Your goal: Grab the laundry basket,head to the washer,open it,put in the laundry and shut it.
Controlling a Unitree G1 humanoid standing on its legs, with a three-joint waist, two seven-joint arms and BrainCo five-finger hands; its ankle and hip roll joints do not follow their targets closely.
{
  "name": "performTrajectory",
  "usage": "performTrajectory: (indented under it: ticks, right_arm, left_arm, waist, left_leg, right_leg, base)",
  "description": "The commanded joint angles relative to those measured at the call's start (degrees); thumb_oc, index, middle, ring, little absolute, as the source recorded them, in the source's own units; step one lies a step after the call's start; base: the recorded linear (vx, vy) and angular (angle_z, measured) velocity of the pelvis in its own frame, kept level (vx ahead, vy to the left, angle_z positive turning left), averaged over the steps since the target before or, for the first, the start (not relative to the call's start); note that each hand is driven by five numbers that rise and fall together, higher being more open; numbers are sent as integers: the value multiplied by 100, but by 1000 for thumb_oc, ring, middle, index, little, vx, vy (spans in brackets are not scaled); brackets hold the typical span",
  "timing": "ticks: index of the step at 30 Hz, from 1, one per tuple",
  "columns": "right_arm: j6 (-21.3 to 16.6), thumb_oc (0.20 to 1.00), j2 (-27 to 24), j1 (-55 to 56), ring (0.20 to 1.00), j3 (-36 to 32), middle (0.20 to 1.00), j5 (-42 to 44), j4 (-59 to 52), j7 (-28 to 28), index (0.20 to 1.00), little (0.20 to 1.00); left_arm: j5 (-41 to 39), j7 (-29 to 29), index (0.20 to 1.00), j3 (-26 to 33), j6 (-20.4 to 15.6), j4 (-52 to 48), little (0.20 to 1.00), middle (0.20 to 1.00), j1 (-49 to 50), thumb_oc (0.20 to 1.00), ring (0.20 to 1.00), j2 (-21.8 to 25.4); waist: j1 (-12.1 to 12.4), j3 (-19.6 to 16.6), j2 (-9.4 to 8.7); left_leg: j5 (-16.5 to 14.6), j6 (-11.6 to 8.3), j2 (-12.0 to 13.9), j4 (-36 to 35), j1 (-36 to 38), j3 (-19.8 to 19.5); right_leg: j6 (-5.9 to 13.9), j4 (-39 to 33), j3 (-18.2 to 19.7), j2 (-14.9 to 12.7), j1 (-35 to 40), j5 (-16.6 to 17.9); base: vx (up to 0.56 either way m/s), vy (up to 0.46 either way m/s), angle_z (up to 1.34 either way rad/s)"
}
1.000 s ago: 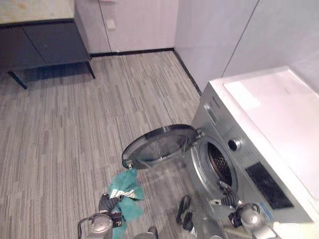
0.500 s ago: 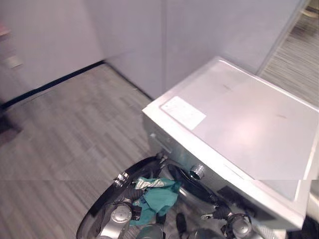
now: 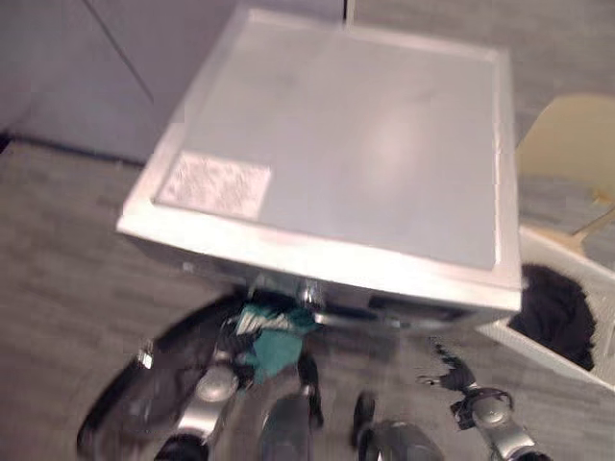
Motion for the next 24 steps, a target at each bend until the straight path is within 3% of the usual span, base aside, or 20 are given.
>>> performTrajectory:
  ticks: [1, 3, 6, 7, 12, 14, 19, 20, 24]
  right_arm:
    - [-197, 1000, -133, -66, 1000, -65, 1000, 358, -412, -358, 1000, 1000]
    - [-193, 1000, -86, 35, 1000, -93, 1000, 373, -367, -356, 1000, 1000]
    - [-245, 1000, -80, 10, 1000, -110, 1000, 412, -293, -412, 1000, 1000]
    - [-236, 1000, -15, -57, 1000, -70, 1000, 421, -235, -456, 1000, 1000]
    - [-296, 1000, 36, 0, 1000, -9, 1000, 504, -258, -441, 1000, 1000]
    - [-297, 1000, 27, -5, 1000, 23, 1000, 509, -204, -436, 1000, 1000]
    - [-306, 1000, 4, -53, 1000, 39, 1000, 539, -115, -419, 1000, 1000]
    - [-319, 1000, -8, -36, 1000, 25, 1000, 546, -94, -425, 1000, 1000]
    - [-333, 1000, -42, 96, 1000, -66, 1000, 557, -127, -425, 1000, 1000]
  left_arm:
    - [-334, 207, 200, -112, -440, -278, 200, 200, -444, 200, 200, 55]
    - [-305, 266, 200, -112, -427, -371, 200, 200, -401, 200, 200, 46]
    - [-311, 327, 200, -179, -494, -447, 200, 200, -486, 200, 200, -18]
    - [-339, 377, 200, -182, -514, -446, 200, 200, -537, 200, 200, 10]
    - [-198, 357, 200, -296, -530, -413, 200, 200, -671, 200, 200, 38]
    - [-156, 300, 200, -351, -520, -540, 200, 200, -719, 200, 200, 52]
    - [-81, 291, 200, -410, -502, -523, 200, 200, -832, 200, 200, 104]
    - [-62, 306, 200, -425, -498, -508, 200, 200, -862, 200, 200, 126]
    - [37, 388, 200, -404, -460, -571, 200, 200, -1030, 200, 200, 215]
  waist:
    - [-164, 51, -267]
    - [-214, -21, -206]
    - [-200, 144, -128]
    - [-175, 233, -121]
    - [-137, 248, -206]
    - [-95, 286, -210]
    - [-123, 253, -234]
    - [-150, 250, -246]
    - [-231, 207, -238]
  left_leg:
    - [-1549, 79, -375, 833, 10, -212]
    - [-1603, 167, -437, 551, 272, -282]
    - [-1594, 255, -538, 481, 151, -382]
    - [-1527, 300, -548, 468, 6, -348]
    - [-1436, 282, -570, 631, -282, -301]
    - [-1428, 220, -496, 901, -517, -278]
    - [-1464, 209, -415, 1118, -705, -269]
    - [-1657, 178, -407, 1238, -710, -277]
    - [-1688, 180, -315, 1414, -952, -162]
  right_leg:
    - [591, 95, 244, -458, -553, 80]
    - [622, 195, 314, -399, -659, 112]
    - [655, 669, 401, -512, -939, 43]
    - [676, 1135, 518, -520, -1285, 60]
    - [563, 992, 857, -342, -1111, -41]
    - [449, 994, 807, -286, -1280, -108]
    - [453, 981, 581, -324, -1423, -69]
    - [489, 1115, 554, -349, -1463, -217]
    - [454, 1505, 380, -454, -1807, -355]
  base:
    - [-186, 4, 2]
    - [-56, 113, -1]
    - [-152, 165, 11]
    - [-127, 49, -9]
    - [-176, -14, -6]
    - [-136, -74, 4]
    - [-21, -58, 18]
    - [77, -62, 38]
    - [28, -6, 33]
